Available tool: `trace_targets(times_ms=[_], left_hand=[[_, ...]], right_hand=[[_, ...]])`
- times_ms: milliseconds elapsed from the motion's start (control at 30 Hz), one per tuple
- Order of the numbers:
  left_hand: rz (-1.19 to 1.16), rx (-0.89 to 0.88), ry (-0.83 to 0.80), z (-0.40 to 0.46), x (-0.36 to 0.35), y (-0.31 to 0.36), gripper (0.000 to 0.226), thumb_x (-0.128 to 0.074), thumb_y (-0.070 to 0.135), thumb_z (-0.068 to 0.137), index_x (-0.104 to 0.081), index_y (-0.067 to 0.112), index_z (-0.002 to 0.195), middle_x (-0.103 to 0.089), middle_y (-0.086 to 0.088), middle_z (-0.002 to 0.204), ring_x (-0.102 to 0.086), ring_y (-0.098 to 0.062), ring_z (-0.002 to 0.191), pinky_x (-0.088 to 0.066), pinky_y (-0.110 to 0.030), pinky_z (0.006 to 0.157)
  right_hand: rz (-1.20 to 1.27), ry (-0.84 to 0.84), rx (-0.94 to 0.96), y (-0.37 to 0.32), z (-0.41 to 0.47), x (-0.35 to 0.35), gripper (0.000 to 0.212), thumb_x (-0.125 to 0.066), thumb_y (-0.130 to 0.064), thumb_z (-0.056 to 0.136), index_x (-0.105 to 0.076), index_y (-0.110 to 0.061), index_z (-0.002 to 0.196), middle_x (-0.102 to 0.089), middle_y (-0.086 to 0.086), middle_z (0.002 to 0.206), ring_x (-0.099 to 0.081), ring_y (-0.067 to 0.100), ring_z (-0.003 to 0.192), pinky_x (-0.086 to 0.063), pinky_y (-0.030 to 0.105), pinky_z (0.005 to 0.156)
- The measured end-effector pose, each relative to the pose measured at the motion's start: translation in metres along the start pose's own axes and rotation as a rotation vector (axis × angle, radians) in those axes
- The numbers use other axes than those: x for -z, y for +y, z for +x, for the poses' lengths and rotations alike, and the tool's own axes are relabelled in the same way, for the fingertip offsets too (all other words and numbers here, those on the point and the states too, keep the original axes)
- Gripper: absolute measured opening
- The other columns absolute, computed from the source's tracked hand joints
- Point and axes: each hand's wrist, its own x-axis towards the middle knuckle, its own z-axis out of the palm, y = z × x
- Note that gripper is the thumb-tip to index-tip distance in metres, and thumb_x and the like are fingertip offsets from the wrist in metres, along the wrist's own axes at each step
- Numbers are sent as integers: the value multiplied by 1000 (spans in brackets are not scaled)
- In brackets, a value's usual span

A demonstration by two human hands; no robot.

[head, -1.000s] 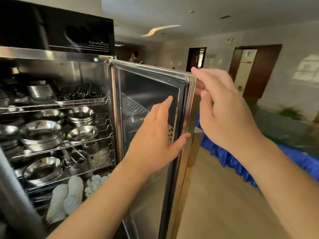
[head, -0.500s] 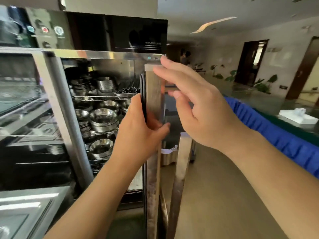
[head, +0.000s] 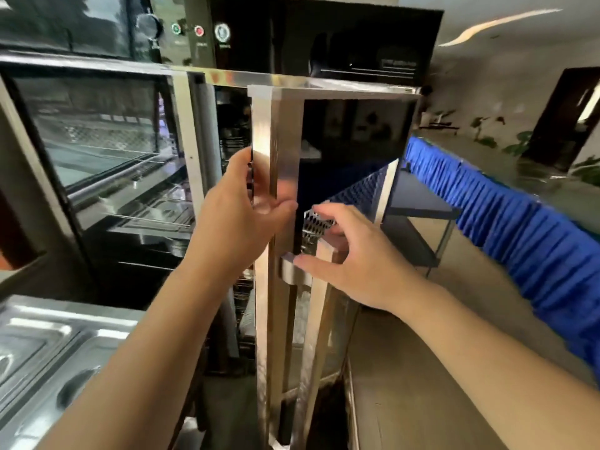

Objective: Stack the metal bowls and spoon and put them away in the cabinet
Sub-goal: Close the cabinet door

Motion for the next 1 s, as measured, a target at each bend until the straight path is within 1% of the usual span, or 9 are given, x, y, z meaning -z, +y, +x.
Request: trace_targets(times_ms=[200, 300, 400, 467, 633, 733, 800, 933, 1000], left_hand=[[-38, 0, -20, 36, 23, -55, 36, -81, 27, 82, -49, 29, 97, -62, 22, 82, -60, 18, 86, -44, 0, 68], [-24, 8, -33, 56, 28, -82, 33, -80, 27, 82, -49, 26, 95, -62, 17, 82, -60, 15, 85, -43, -2, 66], [12, 20, -47, 79, 34, -113, 33, -78, 30, 83, -50, 21, 97, -61, 9, 85, -63, 3, 85, -46, -8, 65], [20, 15, -63, 93, 36, -131, 34, -77, 30, 83, -51, 18, 100, -61, 4, 87, -64, -7, 84, -50, -17, 69], [-2, 16, -108, 127, 38, -174, 40, -75, 34, 85, -54, 14, 111, -68, -4, 97, -67, -13, 87, -51, -17, 71], [-23, 13, -127, 144, 37, -198, 41, -74, 36, 87, -55, 15, 118, -69, -5, 103, -69, -7, 88, -58, -25, 77], [-52, 17, -127, 154, 34, -214, 38, -73, 36, 89, -56, 19, 118, -70, -3, 105, -68, 3, 90, -56, -18, 79], [-29, 25, -120, 168, 25, -248, 36, -70, 37, 91, -58, 13, 116, -70, 1, 106, -67, 5, 92, -57, -20, 80], [-27, 18, -119, 173, 18, -264, 29, -69, 35, 92, -57, 20, 114, -69, 11, 104, -67, 5, 92, -54, -13, 78]], right_hand=[[268, 79, -212, 1, 40, -74, 78, -74, -76, 59, -36, -58, 125, -58, -27, 112, -54, -9, 103, -44, 23, 81], [390, -7, -285, 9, 58, -111, 64, -82, -62, 63, -44, -57, 114, -68, -18, 104, -63, -4, 98, -50, 32, 89], [443, -151, -339, 19, 78, -148, 34, -79, -47, 75, -62, -39, 104, -71, -15, 98, -65, -4, 93, -51, 32, 92], [474, -202, -367, 25, 92, -167, 17, -74, -37, 84, -67, -22, 89, -67, -10, 80, -64, -1, 80, -50, 30, 84], [516, -212, -370, 30, 133, -202, 26, -71, -30, 86, -57, -12, 74, -54, -1, 69, -56, 5, 65, -46, 26, 72], [548, -191, -337, 34, 157, -218, 31, -70, -29, 86, -52, -17, 63, -54, 0, 66, -59, 21, 70, -52, 37, 80], [548, -164, -310, 38, 173, -228, 31, -68, -32, 84, -52, -27, 58, -57, -9, 63, -65, 30, 78, -54, 46, 86], [560, -137, -287, 46, 205, -249, 27, -64, -45, 79, -56, -33, 57, -56, -7, 61, -66, 33, 75, -55, 47, 79], [586, -97, -285, 54, 222, -262, 26, -66, -42, 80, -58, -30, 58, -56, -7, 59, -66, 24, 65, -56, 37, 68]])
